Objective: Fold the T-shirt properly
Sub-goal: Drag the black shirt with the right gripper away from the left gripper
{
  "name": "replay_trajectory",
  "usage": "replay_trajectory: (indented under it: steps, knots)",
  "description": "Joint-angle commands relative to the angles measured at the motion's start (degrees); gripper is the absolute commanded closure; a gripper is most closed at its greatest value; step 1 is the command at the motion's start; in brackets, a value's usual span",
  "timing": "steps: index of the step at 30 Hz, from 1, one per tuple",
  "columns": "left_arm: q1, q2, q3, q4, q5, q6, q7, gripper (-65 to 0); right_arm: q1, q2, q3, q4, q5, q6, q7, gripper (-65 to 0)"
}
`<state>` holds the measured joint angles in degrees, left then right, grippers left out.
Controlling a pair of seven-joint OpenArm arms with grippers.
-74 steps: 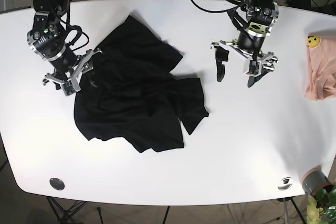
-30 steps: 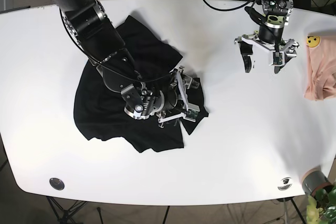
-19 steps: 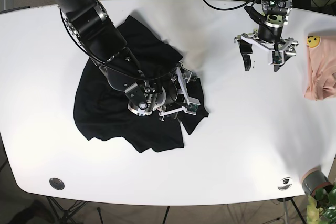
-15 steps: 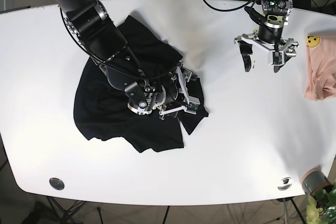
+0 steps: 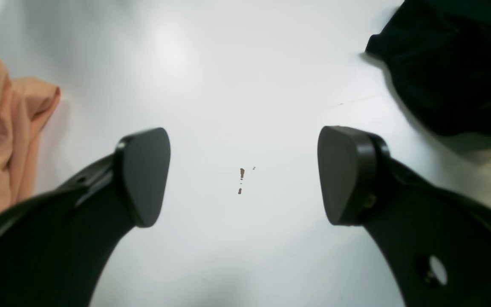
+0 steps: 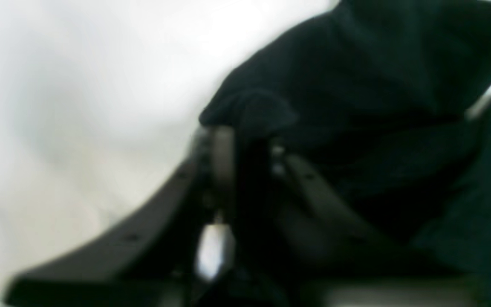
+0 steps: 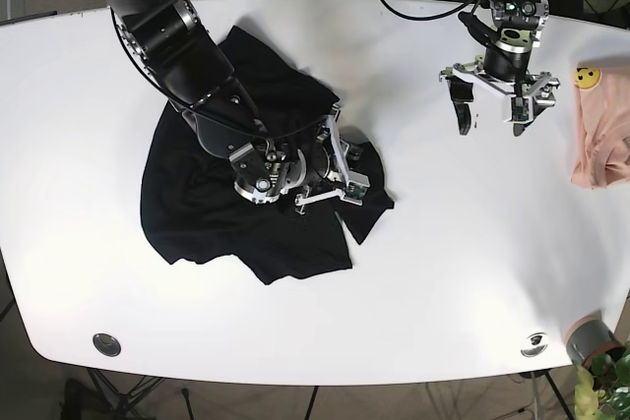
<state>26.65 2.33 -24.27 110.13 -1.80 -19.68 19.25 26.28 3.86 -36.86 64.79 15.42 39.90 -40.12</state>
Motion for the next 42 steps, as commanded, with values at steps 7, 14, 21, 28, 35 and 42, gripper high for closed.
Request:
replay_trajectory:
  steps: [7,14,21,28,35,42]
  knots:
    - [-0.1,-0.1,0.8,1.0,-0.7,0.1,-1.6,-51.1,4.4,-0.1,8.7,10.3,1.0,0.1,-2.5,-2.2]
    - [0.3,-0.1,6.0,1.4,-0.7,0.1,-1.6,-51.1,12.2,-0.1,16.1,18.7,1.0,0.1,-10.1,-2.2]
    - [0.1,-0.1,11.5,1.4,-0.7,0.3,-1.8,-51.1,22.1,-0.1,19.2,24.6,1.0,0.1,-17.4,-2.2]
    - [-1.0,-0.1,15.7,1.0,-0.4,0.6,-1.8,-51.1,30.5,1.6,19.4,25.3,1.4,0.1,-19.0,-2.2]
    - [-3.5,-0.1,16.9,-0.6,-0.3,0.6,-1.8,-51.1,31.8,2.0,19.4,25.4,1.3,0.1,-19.0,-2.2]
    - [-7.3,-0.1,16.7,-2.0,-0.3,7.2,-1.8,-51.1,31.3,2.2,20.6,26.4,1.5,0.1,-21.2,-2.2]
